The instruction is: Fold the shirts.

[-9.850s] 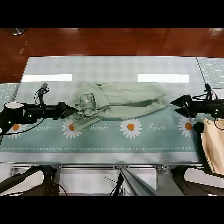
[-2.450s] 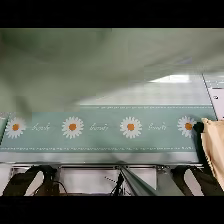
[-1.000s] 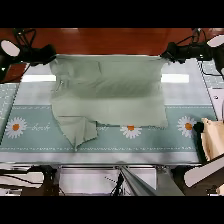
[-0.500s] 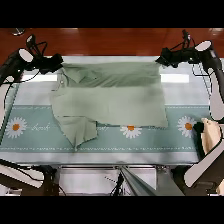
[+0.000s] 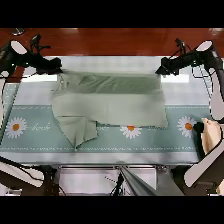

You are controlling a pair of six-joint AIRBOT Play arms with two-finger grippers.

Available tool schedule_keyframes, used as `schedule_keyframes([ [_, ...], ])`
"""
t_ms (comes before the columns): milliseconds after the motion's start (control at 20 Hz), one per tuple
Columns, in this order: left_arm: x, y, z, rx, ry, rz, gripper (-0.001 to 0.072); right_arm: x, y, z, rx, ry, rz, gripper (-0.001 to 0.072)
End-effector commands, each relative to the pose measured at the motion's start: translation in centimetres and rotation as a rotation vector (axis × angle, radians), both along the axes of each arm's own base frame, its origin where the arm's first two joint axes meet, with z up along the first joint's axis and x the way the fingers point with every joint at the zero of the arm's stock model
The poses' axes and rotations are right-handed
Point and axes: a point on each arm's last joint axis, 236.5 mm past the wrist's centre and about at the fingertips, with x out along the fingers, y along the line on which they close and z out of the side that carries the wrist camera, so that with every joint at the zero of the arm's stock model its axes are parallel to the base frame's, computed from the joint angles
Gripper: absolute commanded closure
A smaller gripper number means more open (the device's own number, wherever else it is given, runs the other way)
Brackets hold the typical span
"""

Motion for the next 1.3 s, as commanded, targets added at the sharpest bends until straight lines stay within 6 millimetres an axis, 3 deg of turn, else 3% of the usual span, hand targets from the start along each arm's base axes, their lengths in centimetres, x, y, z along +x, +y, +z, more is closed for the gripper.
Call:
schedule_keyframes([
  [0, -4.0, -0.5, -3.2, -0.007, 0.192, -0.100, 0.0685, -2.9, -1.0, -2.0, -0.128, 0.118, 0.063, 0.0688],
  [150, -5.7, -1.0, -5.2, -0.022, 0.288, -0.124, 0.0684, -2.7, -0.3, -2.1, -0.142, 0.118, 0.055, 0.0688],
  [350, -6.3, -0.8, -5.0, -0.031, 0.319, -0.115, 0.0657, -3.0, 0.8, -2.2, -0.147, 0.127, 0.070, 0.0681],
  [400, -6.8, -0.8, -5.0, -0.036, 0.343, -0.107, 0.0453, -2.9, 1.1, -2.2, -0.148, 0.125, 0.071, 0.0493],
  [450, -7.5, -0.8, -4.8, -0.041, 0.371, -0.118, 0.0008, -3.0, 1.3, -2.1, -0.144, 0.130, 0.074, 0.0129],
  [500, -8.1, -0.5, -4.7, -0.027, 0.392, -0.125, -0.0001, -3.3, 1.4, -1.9, -0.143, 0.139, 0.079, 0.0092],
  [600, -9.6, 2.6, -4.1, 0.096, 0.447, -0.078, -0.0001, -4.3, 0.7, -0.7, -0.141, 0.175, 0.062, 0.0093],
  [650, -10.4, 4.5, -3.4, 0.163, 0.468, -0.038, -0.0001, -4.7, -0.1, 0.5, -0.145, 0.172, 0.053, 0.0092],
  [750, -12.4, 6.2, -2.0, 0.185, 0.459, -0.005, -0.0001, -4.9, -2.4, 3.3, -0.173, 0.124, 0.010, 0.0092],
  [850, -15.8, 7.8, -1.8, 0.173, 0.458, 0.048, 0.0000, -5.7, -4.9, 4.8, -0.199, 0.063, -0.083, 0.0092],
  [950, -20.5, 9.4, -2.7, 0.147, 0.470, 0.131, 0.0000, -8.4, -6.5, 4.5, -0.199, 0.025, -0.176, 0.0092],
  [1100, -25.7, 8.3, -4.1, -0.065, 0.430, 0.267, 0.0001, -14.0, -6.5, 2.4, -0.107, -0.035, -0.301, 0.0092],
  [1250, -27.6, 6.3, -4.6, -0.248, 0.361, 0.346, 0.0001, -18.3, -4.7, 1.5, 0.061, -0.059, -0.393, 0.0093],
])
